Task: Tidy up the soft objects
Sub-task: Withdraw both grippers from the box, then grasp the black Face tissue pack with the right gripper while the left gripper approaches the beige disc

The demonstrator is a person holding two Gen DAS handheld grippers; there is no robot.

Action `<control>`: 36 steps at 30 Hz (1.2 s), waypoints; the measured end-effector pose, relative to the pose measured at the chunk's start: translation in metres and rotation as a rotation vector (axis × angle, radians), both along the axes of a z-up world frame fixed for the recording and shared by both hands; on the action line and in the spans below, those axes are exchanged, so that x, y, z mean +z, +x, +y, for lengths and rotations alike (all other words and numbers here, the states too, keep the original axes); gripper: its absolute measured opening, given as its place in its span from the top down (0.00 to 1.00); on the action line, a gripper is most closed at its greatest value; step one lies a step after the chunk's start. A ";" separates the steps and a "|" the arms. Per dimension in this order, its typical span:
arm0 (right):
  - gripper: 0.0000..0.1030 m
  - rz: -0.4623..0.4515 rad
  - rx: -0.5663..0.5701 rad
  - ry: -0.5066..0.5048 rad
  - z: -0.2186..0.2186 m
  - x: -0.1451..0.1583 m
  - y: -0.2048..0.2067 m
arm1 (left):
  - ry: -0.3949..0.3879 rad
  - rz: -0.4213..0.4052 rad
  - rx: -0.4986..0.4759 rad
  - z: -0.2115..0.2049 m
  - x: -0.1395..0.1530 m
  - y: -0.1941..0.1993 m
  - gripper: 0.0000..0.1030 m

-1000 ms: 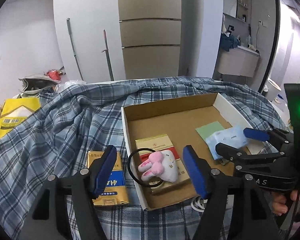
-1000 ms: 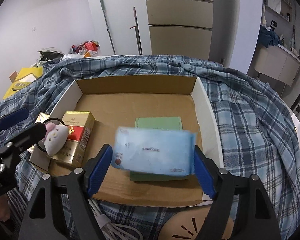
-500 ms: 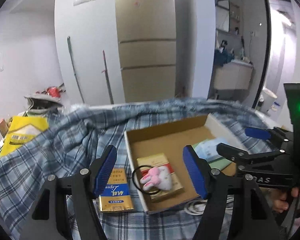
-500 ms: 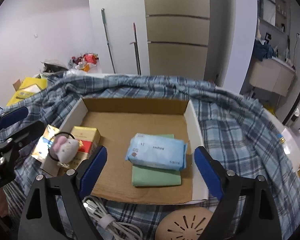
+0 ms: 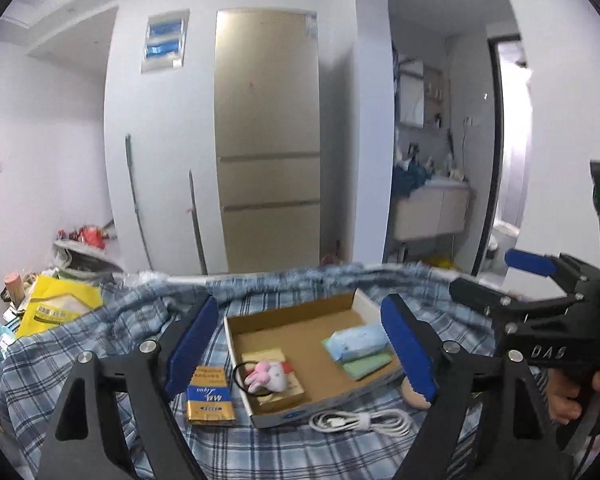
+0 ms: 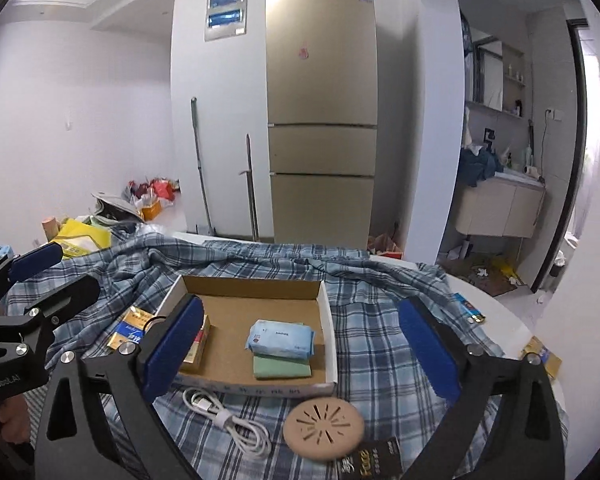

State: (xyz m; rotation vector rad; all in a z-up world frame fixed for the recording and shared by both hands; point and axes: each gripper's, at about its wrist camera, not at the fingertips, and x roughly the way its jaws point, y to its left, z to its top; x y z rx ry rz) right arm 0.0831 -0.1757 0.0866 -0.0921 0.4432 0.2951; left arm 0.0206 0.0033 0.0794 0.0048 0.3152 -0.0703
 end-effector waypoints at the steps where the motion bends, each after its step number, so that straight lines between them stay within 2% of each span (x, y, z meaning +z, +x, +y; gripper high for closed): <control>1: 0.02 -0.018 -0.004 -0.007 -0.002 0.003 -0.007 | -0.001 -0.030 -0.002 -0.001 0.003 -0.007 0.14; 5: 0.00 -0.077 -0.031 0.003 -0.013 0.007 -0.030 | 0.017 -0.130 -0.020 -0.013 0.011 -0.032 0.00; 9: 0.00 -0.109 -0.047 0.032 -0.026 0.007 -0.043 | 0.052 -0.186 -0.024 -0.024 0.012 -0.047 0.00; 12: 0.00 -0.105 -0.073 0.055 -0.037 0.001 -0.045 | 0.027 -0.191 -0.044 -0.028 0.007 -0.049 0.00; 16: 0.00 -0.090 -0.107 0.052 -0.048 -0.012 -0.044 | -0.008 -0.160 -0.051 -0.033 -0.012 -0.035 0.00; 22: 0.00 -0.023 -0.128 0.058 -0.060 -0.040 -0.031 | 0.029 -0.097 -0.049 -0.040 -0.057 -0.014 0.00; 24: 0.00 0.002 -0.136 0.056 -0.061 -0.052 -0.024 | 0.042 -0.053 -0.038 -0.041 -0.068 -0.004 0.00; 26: 0.00 0.030 -0.140 0.060 -0.064 -0.063 -0.019 | 0.007 0.008 -0.049 -0.038 -0.077 0.005 0.00; 29: 0.00 0.072 -0.136 0.066 -0.066 -0.075 -0.013 | 0.017 0.062 -0.049 -0.038 -0.086 0.013 0.00; 32: 0.00 0.145 -0.149 0.077 -0.075 -0.078 -0.004 | -0.020 0.102 -0.054 -0.032 -0.090 0.018 0.00; 36: 0.04 0.253 -0.141 0.073 -0.088 -0.073 0.011 | -0.051 0.105 -0.043 -0.025 -0.088 0.016 0.00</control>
